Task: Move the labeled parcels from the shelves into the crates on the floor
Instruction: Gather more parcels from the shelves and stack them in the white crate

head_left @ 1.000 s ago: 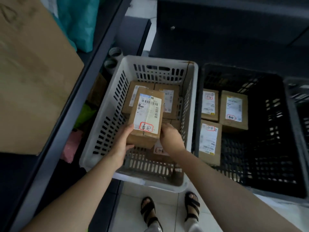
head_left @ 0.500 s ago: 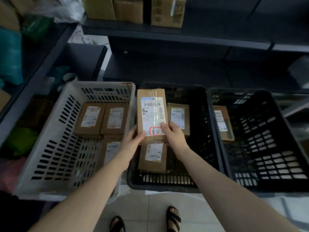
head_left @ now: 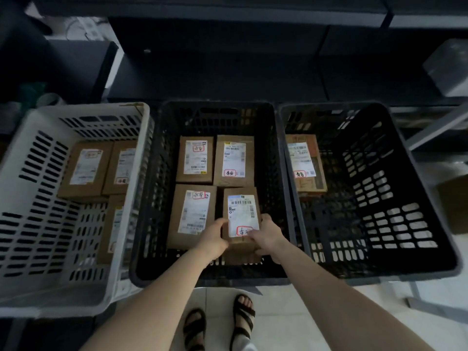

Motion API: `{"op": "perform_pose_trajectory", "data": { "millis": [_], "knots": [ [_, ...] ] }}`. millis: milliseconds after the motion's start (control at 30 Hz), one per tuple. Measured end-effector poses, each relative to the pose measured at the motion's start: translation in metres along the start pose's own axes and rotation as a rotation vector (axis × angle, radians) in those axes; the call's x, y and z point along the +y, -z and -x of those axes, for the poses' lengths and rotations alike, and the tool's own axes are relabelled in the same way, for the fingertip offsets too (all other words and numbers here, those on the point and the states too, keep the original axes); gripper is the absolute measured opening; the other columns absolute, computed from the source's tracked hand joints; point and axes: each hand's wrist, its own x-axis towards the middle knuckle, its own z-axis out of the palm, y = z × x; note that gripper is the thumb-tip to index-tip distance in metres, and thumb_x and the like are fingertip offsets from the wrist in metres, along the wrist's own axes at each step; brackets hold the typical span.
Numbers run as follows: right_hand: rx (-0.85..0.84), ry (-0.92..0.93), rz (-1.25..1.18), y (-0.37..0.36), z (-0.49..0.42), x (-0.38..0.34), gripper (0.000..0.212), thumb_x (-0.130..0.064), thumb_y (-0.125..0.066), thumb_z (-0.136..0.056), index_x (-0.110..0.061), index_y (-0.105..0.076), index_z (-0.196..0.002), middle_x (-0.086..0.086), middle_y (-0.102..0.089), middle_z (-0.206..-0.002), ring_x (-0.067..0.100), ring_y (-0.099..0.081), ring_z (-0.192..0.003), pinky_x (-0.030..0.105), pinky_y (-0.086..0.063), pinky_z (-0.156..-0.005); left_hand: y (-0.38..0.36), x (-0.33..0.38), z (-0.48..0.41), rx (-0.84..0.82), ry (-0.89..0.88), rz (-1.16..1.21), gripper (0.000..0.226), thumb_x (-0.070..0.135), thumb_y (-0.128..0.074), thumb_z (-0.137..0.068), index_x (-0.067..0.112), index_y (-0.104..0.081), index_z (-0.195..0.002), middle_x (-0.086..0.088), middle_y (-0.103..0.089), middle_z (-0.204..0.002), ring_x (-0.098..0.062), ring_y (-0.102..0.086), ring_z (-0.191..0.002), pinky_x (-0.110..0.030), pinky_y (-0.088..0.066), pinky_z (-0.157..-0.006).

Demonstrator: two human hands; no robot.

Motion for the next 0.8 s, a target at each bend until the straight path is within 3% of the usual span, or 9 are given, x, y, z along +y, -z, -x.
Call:
{"op": "perform_pose_trajectory", "data": {
  "millis": [100, 200, 267, 400, 533, 667, 800],
  "knots": [
    [0.0, 0.048, 0.02, -0.005, -0.014, 0.009, 0.06, -0.006, -0.058, -0.091, -0.018, -0.03, -0.142, 0.008, -0.058, -0.126, 0.025, -0.058, -0.112, 0.042, -0.055, -0.089, -0.003, -0.008, -0.011, 0.003, 0.013, 0.059, 0.078, -0.015, -0.05, -0.083, 0.017, -0.022, -0.148, -0.006, -0.034, -0.151, -0.022, -0.036, -0.136, -0.029, -0.038, -0.105],
    [-0.013, 0.112, -0.011, -0.012, -0.024, 0.011, 0.074, -0.012, -0.067, -0.087, -0.023, -0.025, -0.147, 0.004, -0.059, -0.127, 0.021, -0.056, -0.115, 0.033, -0.049, -0.091, -0.002, -0.013, -0.023, -0.009, 0.012, 0.075, 0.081, -0.016, -0.048, -0.084, 0.02, -0.015, -0.15, -0.003, -0.03, -0.153, -0.023, -0.038, -0.133, -0.019, -0.044, -0.086],
    [-0.027, 0.121, 0.002, -0.018, -0.034, 0.011, 0.083, -0.014, -0.075, -0.08, -0.025, -0.027, -0.147, 0.004, -0.058, -0.129, 0.022, -0.054, -0.12, 0.034, -0.047, -0.097, -0.001, -0.015, -0.031, -0.028, -0.024, 0.031, 0.076, -0.008, -0.051, -0.087, 0.022, -0.018, -0.149, -0.004, -0.037, -0.149, -0.021, -0.04, -0.131, -0.024, -0.042, -0.093],
    [-0.018, 0.103, 0.165, -0.032, -0.058, 0.011, 0.068, -0.005, -0.067, -0.083, -0.019, -0.04, -0.143, 0.012, -0.051, -0.135, 0.027, -0.053, -0.12, 0.039, -0.047, -0.101, 0.012, -0.025, -0.041, 0.054, -0.108, -0.189, 0.057, 0.002, -0.052, -0.091, 0.017, -0.035, -0.143, -0.008, -0.042, -0.143, -0.022, -0.041, -0.129, -0.026, -0.035, -0.101],
    [0.019, 0.138, 0.272, -0.05, -0.072, 0.001, 0.085, -0.017, -0.069, -0.086, -0.025, -0.017, -0.153, 0.013, -0.024, -0.149, 0.034, -0.039, -0.132, 0.04, -0.042, -0.106, 0.034, -0.052, -0.06, 0.149, -0.153, -0.457, 0.055, 0.008, -0.054, -0.089, 0.02, -0.039, -0.141, -0.007, -0.038, -0.145, -0.026, -0.034, -0.132, -0.039, -0.034, -0.109],
    [0.087, 0.116, 0.363, -0.074, -0.08, -0.006, 0.11, -0.038, -0.077, -0.077, -0.032, 0.002, -0.153, 0.01, 0.008, -0.157, 0.04, -0.018, -0.141, 0.053, -0.034, -0.11, 0.043, -0.072, -0.075, 0.089, -0.171, -0.687, 0.061, 0.018, -0.054, -0.09, 0.024, -0.029, -0.145, -0.004, -0.027, -0.15, -0.028, -0.023, -0.136, -0.04, -0.03, -0.11],
    [0.141, 0.079, 0.477, -0.093, -0.082, -0.006, 0.123, -0.042, -0.079, -0.073, -0.036, 0.017, -0.149, 0.01, 0.028, -0.155, 0.044, -0.007, -0.142, 0.057, -0.032, -0.107, 0.041, -0.086, -0.081, 0.059, -0.167, -0.716, 0.063, 0.018, -0.059, -0.087, 0.028, -0.031, -0.143, 0.0, -0.017, -0.152, -0.027, -0.018, -0.136, -0.042, -0.028, -0.111]
  ]
}}
